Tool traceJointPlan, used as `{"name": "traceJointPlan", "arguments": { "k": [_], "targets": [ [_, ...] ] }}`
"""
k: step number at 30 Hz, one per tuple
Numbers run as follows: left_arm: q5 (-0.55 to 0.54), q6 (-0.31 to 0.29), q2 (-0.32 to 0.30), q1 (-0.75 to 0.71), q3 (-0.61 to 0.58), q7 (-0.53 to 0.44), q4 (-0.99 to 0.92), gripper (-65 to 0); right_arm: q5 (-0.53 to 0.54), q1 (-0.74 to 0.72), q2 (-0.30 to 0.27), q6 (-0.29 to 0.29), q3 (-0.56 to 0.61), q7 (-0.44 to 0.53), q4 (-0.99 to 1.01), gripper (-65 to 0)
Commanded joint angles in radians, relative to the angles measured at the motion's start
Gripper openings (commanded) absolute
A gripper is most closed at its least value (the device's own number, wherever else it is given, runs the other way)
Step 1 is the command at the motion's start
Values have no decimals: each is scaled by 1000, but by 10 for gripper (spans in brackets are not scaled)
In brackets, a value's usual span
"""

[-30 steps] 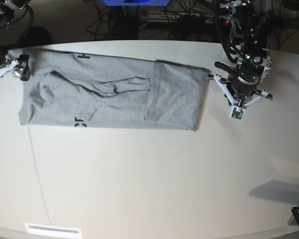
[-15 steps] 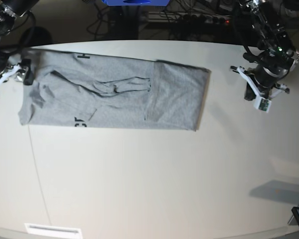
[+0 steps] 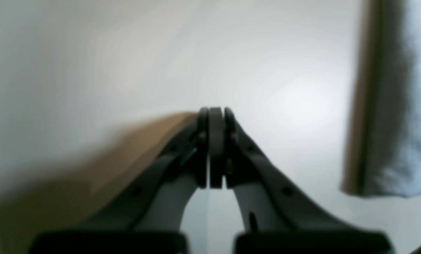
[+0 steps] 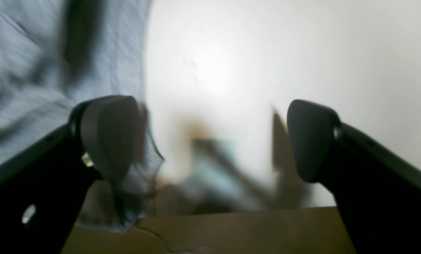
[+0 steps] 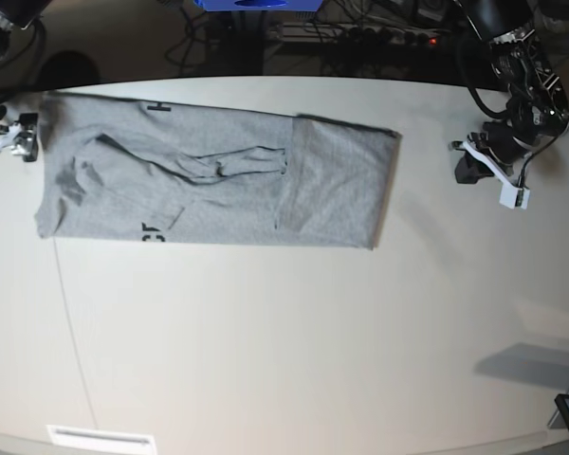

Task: Fold the T-shirt properly
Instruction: 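Lower both grippers to opposite ends of the folded strip and grasp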

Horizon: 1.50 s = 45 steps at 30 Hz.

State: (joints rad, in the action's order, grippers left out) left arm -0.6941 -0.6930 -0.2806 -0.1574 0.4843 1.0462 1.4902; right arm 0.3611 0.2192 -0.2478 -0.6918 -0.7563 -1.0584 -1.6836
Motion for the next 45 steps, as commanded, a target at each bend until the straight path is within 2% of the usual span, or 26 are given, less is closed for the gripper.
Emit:
{"name": "traceJointPlan", "arguments": {
  "k": [1,5,8,15,17,20,28,40,45],
  "targets": [
    [-25,-5,-16,8,-11,-2,11,-642,-26,-1,-8,-6,16,54,-37,0],
    [-55,-5,-16,8,-54,13,14,-642,-224,9,41,-6,77,125,-69,0],
    [-54,-5,-16,8,-55,15,17,-642,-317,4,67,-6,88,134,-88,0],
    [-49,-5,-19,2,-46,12,31,-643,-320,-13,44,-6,85,125,-86,0],
    [-29,-5,-26,-1,-54,12,63,-643,-319,-39,41,-6,80,88,-83,0],
    [23,-5,-22,-3,-55,12,106,-643,-259,-80,40,-6,60,-21,-89,0],
    [44,-5,-9,-5,-48,10,100,-643,-47,-192,5,-6,-156,-282,-51,0],
    [44,-5,-6,0,-55,9,100,-643,214,-146,6,-6,-168,-277,84,0],
    [44,-5,-4,2,-55,9,100,-643,318,-139,-20,-6,-53,-276,87,0]
  ]
}}
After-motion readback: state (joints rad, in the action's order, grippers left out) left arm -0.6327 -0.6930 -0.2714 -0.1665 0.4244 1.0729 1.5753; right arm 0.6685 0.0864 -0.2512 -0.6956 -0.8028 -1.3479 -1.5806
